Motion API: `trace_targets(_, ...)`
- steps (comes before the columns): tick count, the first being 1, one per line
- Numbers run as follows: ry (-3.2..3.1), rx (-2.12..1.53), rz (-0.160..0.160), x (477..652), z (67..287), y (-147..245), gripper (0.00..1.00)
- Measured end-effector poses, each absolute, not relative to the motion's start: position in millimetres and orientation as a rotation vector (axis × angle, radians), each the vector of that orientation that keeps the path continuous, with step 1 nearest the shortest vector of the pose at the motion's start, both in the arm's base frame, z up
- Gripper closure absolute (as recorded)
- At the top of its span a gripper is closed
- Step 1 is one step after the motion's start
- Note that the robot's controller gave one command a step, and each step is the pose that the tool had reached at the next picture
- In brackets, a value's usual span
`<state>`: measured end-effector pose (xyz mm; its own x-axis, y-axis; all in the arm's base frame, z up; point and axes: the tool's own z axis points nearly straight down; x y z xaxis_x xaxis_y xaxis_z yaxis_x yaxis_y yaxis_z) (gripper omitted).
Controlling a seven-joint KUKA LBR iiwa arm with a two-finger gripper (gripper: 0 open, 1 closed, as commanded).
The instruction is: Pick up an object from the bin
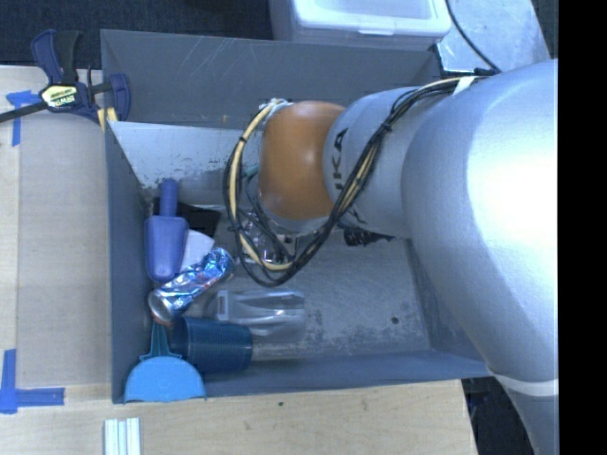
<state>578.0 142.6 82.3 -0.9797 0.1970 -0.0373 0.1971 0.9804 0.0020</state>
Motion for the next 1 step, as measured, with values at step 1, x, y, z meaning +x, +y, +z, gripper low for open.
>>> trace_targets(1, 3.027, 0.664, 0.012, 584.4, 74.5, 166.5, 1.00)
